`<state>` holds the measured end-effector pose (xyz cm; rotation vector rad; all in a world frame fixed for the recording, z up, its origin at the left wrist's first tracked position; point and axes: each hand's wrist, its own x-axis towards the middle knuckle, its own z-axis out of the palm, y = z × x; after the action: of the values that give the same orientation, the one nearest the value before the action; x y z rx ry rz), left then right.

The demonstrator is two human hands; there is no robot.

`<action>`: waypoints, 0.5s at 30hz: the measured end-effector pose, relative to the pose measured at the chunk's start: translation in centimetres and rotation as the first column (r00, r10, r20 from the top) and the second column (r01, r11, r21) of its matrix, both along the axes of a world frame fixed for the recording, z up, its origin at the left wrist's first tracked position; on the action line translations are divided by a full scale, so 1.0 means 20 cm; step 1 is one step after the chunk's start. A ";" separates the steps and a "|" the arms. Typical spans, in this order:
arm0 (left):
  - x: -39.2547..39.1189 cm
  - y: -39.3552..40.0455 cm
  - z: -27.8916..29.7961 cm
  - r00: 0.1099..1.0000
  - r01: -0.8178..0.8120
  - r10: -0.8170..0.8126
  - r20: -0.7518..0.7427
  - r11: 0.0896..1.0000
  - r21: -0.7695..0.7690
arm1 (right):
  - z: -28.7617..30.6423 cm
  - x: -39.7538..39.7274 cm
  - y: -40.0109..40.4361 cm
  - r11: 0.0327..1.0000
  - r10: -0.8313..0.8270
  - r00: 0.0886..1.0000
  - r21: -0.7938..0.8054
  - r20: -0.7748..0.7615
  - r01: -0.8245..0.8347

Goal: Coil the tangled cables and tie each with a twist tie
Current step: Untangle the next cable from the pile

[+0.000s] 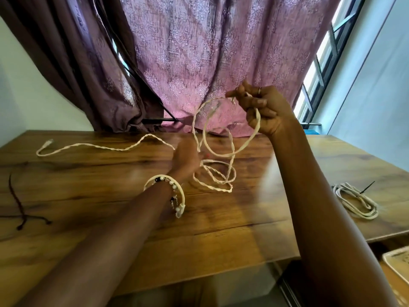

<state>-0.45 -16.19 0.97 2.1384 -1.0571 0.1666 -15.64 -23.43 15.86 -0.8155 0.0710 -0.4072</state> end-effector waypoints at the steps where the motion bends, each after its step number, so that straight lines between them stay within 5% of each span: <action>1: 0.00 0.01 0.01 0.989 0.091 -0.099 -0.110 0.993 -0.071 | 0.00 0.01 0.00 0.994 -0.080 0.997 -0.074 -0.019 0.078; 4: 0.02 0.05 0.04 0.801 0.161 -0.335 -0.496 0.919 -0.361 | -0.03 0.07 -0.02 0.977 -0.213 0.974 0.009 0.073 0.213; 6: 0.05 0.10 0.06 0.687 0.104 -0.408 -0.601 0.874 -0.475 | -0.09 0.12 -0.01 0.958 -0.278 0.953 0.104 0.116 0.267; 8: 0.09 0.16 0.06 0.754 0.036 -0.301 -0.583 0.906 -0.421 | -0.18 0.18 0.04 0.938 -0.325 0.933 0.181 0.153 0.297; 11: 0.20 0.28 -0.01 0.958 -0.016 -0.056 -0.280 0.968 -0.249 | -0.27 0.26 0.13 0.908 -0.407 0.903 0.167 0.137 0.384; 13: 0.24 0.37 -0.04 0.970 0.184 -0.196 -0.145 0.979 -0.092 | -0.32 0.31 0.17 0.901 -0.433 0.900 0.068 0.059 0.429; 15: 0.23 0.49 -0.01 0.874 0.430 -0.390 -0.291 0.899 0.088 | -0.37 0.33 0.21 0.886 -0.457 0.888 -0.108 -0.047 0.450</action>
<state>4.22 -6.33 0.82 1.9379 -1.3639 -0.4070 -8.95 -19.19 8.52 -0.9060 0.3171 -0.8307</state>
